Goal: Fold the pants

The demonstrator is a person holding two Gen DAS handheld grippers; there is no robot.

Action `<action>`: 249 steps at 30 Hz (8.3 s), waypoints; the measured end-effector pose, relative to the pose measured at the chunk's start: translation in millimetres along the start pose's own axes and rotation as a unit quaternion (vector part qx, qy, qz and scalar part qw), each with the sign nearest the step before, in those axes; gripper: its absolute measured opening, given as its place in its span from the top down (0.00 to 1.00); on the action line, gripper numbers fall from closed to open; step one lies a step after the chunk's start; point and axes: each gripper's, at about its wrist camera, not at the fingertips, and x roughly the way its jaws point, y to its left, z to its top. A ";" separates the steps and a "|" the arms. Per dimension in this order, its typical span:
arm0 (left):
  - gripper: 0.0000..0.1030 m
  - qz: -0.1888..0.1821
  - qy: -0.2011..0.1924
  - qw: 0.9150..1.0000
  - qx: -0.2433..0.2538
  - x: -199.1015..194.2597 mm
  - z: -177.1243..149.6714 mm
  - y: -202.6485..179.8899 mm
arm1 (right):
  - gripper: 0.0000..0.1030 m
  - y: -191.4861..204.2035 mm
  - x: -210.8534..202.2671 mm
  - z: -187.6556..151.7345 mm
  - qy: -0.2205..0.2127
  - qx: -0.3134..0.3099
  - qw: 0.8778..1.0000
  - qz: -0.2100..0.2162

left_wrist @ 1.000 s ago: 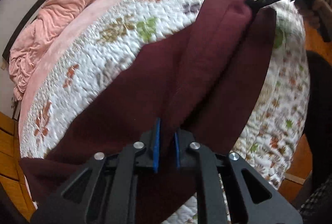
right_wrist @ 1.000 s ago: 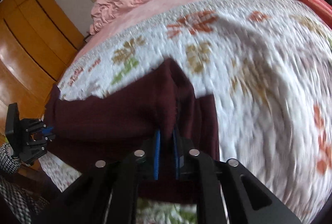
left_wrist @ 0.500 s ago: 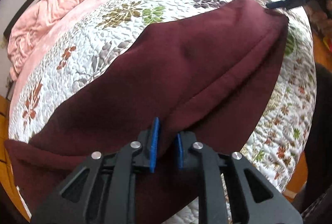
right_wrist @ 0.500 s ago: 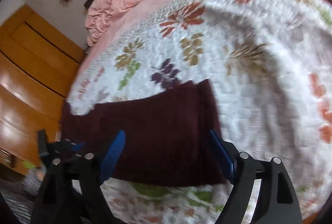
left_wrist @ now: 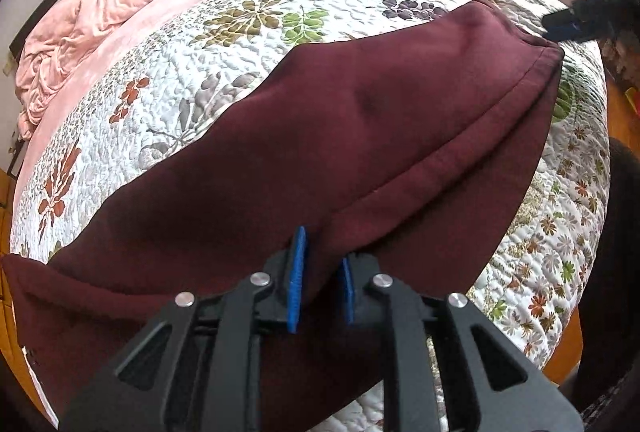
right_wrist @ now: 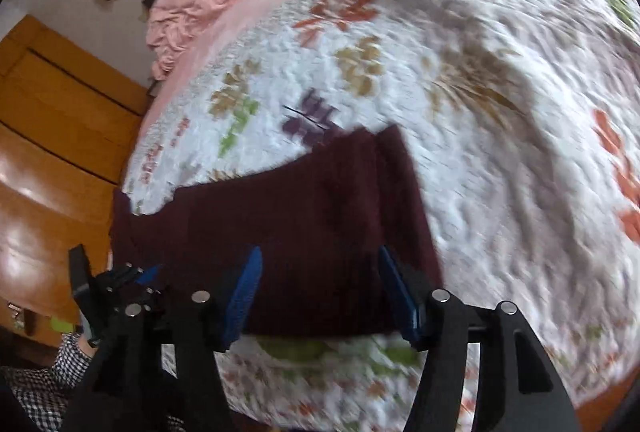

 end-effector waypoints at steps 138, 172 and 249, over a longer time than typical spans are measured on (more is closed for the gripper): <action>0.23 0.091 -0.005 0.841 -0.533 -134.0 -325.7 293.8 | 0.52 513.9 329.1 2.2 0.268 -0.241 0.917 0.171; 0.29 0.106 -0.109 0.800 -0.581 -204.3 -355.3 289.0 | 0.80 570.5 342.0 -199.7 0.336 -0.435 0.807 0.216; 0.15 -0.079 -0.045 0.923 -0.373 -62.4 -77.6 104.6 | 0.78 92.0 36.7 -68.6 0.057 0.009 0.990 0.126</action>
